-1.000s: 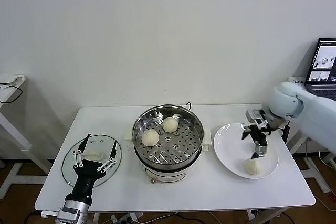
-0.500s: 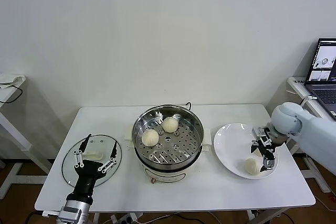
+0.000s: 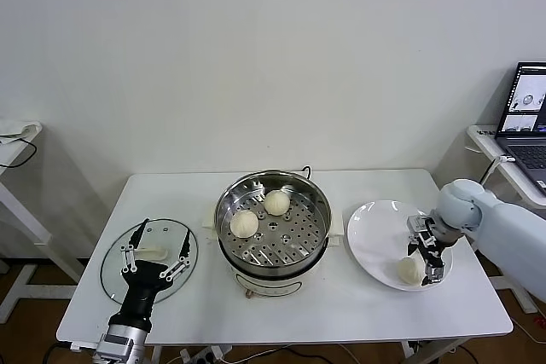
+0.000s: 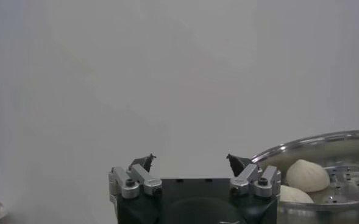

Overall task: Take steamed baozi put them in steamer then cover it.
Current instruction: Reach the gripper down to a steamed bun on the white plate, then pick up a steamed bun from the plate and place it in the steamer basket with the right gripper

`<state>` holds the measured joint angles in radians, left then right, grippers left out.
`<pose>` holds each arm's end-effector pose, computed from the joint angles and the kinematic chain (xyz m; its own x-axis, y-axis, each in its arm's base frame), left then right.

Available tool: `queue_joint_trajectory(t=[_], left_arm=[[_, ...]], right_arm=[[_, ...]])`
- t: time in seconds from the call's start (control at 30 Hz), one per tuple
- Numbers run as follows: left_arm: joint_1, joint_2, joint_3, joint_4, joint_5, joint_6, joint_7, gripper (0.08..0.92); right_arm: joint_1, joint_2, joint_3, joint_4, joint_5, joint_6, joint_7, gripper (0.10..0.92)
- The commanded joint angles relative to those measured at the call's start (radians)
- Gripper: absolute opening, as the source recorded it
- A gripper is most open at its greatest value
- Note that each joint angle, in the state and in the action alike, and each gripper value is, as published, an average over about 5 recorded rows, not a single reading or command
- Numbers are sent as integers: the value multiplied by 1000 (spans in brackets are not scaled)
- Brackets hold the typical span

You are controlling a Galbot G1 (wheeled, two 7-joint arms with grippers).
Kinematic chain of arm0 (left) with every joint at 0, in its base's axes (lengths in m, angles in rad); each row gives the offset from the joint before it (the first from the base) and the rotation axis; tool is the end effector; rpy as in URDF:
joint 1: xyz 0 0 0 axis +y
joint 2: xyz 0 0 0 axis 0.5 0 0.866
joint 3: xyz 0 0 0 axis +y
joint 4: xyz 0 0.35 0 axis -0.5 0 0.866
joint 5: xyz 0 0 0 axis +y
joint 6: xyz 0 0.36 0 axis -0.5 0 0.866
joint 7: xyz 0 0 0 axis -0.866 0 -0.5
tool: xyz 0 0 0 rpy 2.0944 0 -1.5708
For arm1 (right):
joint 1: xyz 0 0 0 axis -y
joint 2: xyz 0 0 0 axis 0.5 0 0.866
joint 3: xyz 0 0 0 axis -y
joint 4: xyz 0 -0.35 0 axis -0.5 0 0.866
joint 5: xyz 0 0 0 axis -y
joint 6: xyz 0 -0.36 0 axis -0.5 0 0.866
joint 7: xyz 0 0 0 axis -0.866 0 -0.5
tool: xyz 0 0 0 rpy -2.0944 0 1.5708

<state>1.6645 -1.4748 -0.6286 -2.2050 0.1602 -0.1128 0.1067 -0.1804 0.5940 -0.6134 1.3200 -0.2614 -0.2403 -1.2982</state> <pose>0.1581 0.0434 -0.2755 -0.9892 0.1078 -0.0991 0.0727 0.9490 0.3069 0.4822 -0.1870 -0.2172 -0.0110 -0.0012 0.9999 -0.9986 -0.0516 -0.0110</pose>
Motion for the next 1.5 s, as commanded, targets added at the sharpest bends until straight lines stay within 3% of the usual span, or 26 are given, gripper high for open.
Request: queue_joint_trajectory(t=[0.03,0.7,1.07,1.27,1.5], left_arm=[[-2,-2,2,2,1,-2,2,823],[-4,-3,1,4,2,-3,2,823],[-2,-2,4,-2,2,0,1,823],[0,1,7,-9,6,4,0,823],[8,3,3,-17,8,5,0,823]], right_arm=[[-24,20,24,-32,-20,5,3,823],[-17,32,30,-43,-10,5,-1,706],[231,-72,-120,43,163,13,-34,704],[555,-89,-299,106,247,126,-59,699],[857,1,-459,144,307,385,-86,697]])
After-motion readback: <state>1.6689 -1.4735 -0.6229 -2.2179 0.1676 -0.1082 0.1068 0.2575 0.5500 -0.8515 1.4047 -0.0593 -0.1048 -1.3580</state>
